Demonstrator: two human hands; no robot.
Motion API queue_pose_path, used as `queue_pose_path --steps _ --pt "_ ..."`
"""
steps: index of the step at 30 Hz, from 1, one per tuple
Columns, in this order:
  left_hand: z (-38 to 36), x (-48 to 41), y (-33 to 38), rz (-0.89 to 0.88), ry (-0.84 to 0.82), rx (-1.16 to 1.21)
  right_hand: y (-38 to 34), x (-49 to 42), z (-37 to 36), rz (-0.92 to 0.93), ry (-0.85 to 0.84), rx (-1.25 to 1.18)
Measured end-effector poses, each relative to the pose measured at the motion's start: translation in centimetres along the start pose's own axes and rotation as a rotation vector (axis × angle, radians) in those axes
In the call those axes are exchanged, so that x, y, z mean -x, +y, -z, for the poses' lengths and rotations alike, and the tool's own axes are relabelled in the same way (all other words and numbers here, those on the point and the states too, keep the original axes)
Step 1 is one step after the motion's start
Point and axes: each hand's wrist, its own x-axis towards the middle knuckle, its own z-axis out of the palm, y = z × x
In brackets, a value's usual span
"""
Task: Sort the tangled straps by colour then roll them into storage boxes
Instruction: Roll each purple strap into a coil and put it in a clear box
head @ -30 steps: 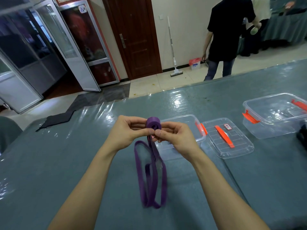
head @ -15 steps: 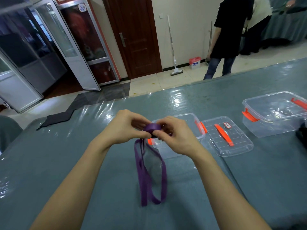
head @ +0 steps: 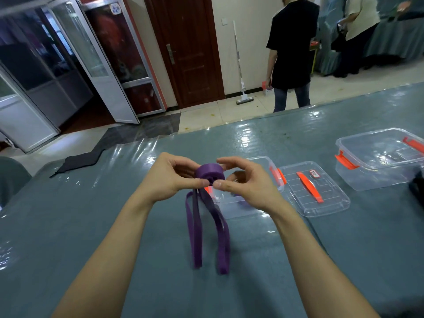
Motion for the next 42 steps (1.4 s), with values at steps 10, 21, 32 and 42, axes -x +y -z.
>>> queue_pose_path --steps 10,21,32,42 --pt "0.5 -0.6 1.5 0.049 -0.151 -0.026 0.2 0.3 -1.1 0.030 0.047 -0.199" --pt "-1.1 -0.2 0.7 0.092 -0.098 -0.300 0.2 0.2 0.4 0.047 0.000 0.389" --pt "0.2 -1.0 2.1 0.098 -0.264 -0.513 -0.7 0.4 -0.4 0.147 -0.059 0.595" --pt "-1.3 0.5 -0.1 0.039 0.045 0.116 0.4 0.3 -0.2 0.045 0.119 -0.213"
